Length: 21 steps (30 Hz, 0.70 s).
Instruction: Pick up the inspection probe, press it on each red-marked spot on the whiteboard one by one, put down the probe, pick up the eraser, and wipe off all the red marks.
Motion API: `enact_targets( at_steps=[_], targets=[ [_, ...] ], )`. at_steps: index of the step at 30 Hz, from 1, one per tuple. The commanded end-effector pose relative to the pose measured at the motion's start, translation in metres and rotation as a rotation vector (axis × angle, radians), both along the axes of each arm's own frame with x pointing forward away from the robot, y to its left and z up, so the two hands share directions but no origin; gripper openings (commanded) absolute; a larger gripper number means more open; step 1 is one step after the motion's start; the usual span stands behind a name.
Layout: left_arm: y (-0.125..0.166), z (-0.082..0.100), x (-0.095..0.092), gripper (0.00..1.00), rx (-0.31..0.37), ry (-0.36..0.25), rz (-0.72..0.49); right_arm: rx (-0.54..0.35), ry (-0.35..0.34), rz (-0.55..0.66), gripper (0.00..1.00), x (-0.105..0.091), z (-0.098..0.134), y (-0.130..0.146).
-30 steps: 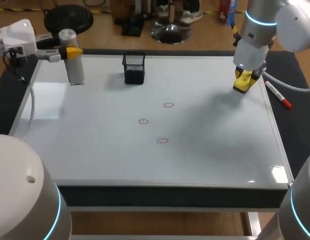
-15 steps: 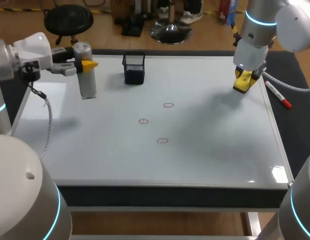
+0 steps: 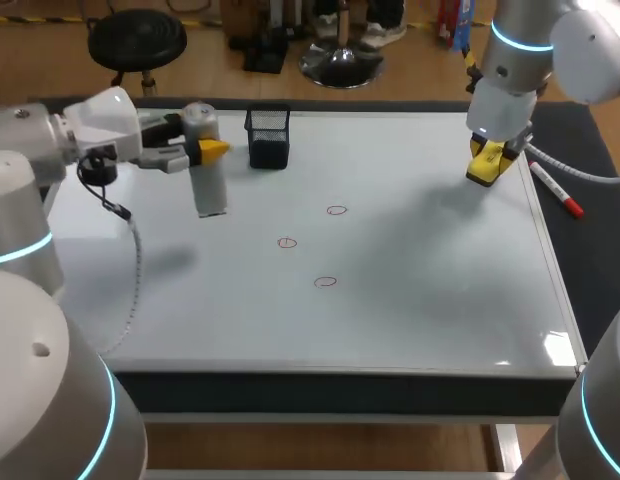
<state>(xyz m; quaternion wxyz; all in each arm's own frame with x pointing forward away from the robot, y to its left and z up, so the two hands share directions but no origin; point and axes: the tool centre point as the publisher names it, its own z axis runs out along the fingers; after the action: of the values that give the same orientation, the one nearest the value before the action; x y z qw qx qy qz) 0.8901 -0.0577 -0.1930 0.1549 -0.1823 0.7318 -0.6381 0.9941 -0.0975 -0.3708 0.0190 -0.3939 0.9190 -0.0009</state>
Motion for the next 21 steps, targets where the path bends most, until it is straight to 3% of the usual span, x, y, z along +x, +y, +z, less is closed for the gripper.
enact_targets(
  at_steps=[1,21],
  targets=[
    [-0.018,-0.011,0.001,0.0,-0.007,-0.012,0.047,-0.004,0.001,0.001,0.0,0.0,0.001,0.0],
    [-0.081,-0.049,0.007,0.0,-0.031,-0.001,-0.028,-0.004,0.001,0.001,0.0,0.0,0.001,0.0]
  ],
)
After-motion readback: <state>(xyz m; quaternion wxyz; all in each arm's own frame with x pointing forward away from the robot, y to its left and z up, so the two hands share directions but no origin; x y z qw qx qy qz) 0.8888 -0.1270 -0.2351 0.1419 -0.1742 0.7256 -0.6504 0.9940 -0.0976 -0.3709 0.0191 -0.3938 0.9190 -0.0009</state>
